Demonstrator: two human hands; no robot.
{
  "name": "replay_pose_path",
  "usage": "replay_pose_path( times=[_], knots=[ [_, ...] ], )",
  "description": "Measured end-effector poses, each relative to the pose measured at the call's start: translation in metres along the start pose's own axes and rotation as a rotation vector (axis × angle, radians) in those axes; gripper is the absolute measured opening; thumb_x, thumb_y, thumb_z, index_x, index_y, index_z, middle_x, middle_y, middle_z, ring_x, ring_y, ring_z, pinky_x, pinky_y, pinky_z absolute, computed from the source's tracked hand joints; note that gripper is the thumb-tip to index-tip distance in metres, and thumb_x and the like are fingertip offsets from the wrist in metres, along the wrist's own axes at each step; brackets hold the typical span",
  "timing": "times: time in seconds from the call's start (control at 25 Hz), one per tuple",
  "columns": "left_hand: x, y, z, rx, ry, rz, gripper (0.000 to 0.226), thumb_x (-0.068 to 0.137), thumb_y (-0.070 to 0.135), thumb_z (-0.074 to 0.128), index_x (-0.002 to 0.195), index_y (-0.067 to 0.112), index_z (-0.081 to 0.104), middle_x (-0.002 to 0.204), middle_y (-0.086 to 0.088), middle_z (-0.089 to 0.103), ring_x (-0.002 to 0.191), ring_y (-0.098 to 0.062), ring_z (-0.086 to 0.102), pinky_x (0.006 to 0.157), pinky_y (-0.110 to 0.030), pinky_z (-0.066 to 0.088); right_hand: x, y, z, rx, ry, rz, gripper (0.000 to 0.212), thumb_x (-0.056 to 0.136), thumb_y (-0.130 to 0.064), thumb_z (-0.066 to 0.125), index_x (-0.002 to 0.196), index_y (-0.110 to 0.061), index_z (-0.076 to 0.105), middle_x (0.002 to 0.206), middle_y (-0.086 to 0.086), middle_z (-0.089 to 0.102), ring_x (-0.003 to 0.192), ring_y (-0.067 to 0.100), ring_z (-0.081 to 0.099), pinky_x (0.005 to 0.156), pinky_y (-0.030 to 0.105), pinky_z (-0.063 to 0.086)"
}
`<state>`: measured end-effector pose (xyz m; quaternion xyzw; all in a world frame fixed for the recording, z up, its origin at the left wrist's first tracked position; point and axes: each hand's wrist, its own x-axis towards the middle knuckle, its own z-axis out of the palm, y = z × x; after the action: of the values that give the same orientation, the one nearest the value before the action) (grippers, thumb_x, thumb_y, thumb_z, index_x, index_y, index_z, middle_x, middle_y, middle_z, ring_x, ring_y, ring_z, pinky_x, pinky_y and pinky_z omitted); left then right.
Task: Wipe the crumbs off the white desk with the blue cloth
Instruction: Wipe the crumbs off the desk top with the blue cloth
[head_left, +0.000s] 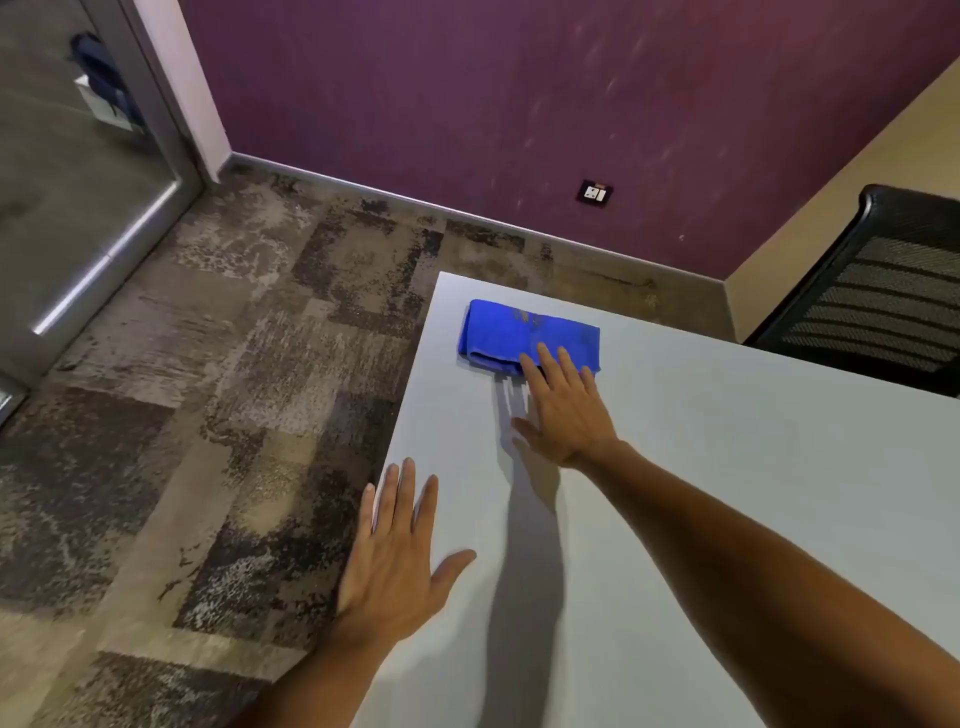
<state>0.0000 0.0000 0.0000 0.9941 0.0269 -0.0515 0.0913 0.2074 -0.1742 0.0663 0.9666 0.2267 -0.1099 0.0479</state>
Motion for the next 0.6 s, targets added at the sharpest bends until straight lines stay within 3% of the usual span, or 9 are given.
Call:
replay_pose_path(
  times=[0.2,0.48,0.6],
  knots=[
    [0.000,-0.001,0.007,0.034,0.058,0.022,0.088,0.092,0.074,0.025,0.154,0.011,0.027,0.164,-0.020,0.011,0.153,-0.035,0.005,0.119,-0.058,0.020,0.036,0.012,-0.004,0.089,-0.090,0.107,0.087,0.095,-0.049,0.054,0.159,-0.022,0.000,0.167,0.004,-0.004,0.153,0.031,-0.001,0.121,0.055,0.019],
    [0.002,0.000,0.008,0.031,0.027,0.008,0.088,0.092,0.074,0.026,0.154,0.012,0.029,0.164,-0.018,0.011,0.153,-0.034,0.005,0.119,-0.057,0.022,0.028,0.007,0.002,0.122,-0.189,0.143,0.099,0.081,-0.051,0.065,0.158,-0.023,0.009,0.160,-0.001,0.024,0.144,0.029,0.025,0.111,0.053,0.034],
    [0.001,-0.001,0.008,0.034,0.031,0.009,0.088,0.092,0.074,0.025,0.154,0.012,0.030,0.163,-0.018,0.013,0.153,-0.034,0.006,0.119,-0.057,0.022,0.012,0.002,0.004,0.087,-0.164,0.139,0.090,0.081,-0.050,0.063,0.155,-0.022,0.022,0.153,0.000,0.037,0.134,0.030,0.037,0.107,0.049,0.036]
  ],
)
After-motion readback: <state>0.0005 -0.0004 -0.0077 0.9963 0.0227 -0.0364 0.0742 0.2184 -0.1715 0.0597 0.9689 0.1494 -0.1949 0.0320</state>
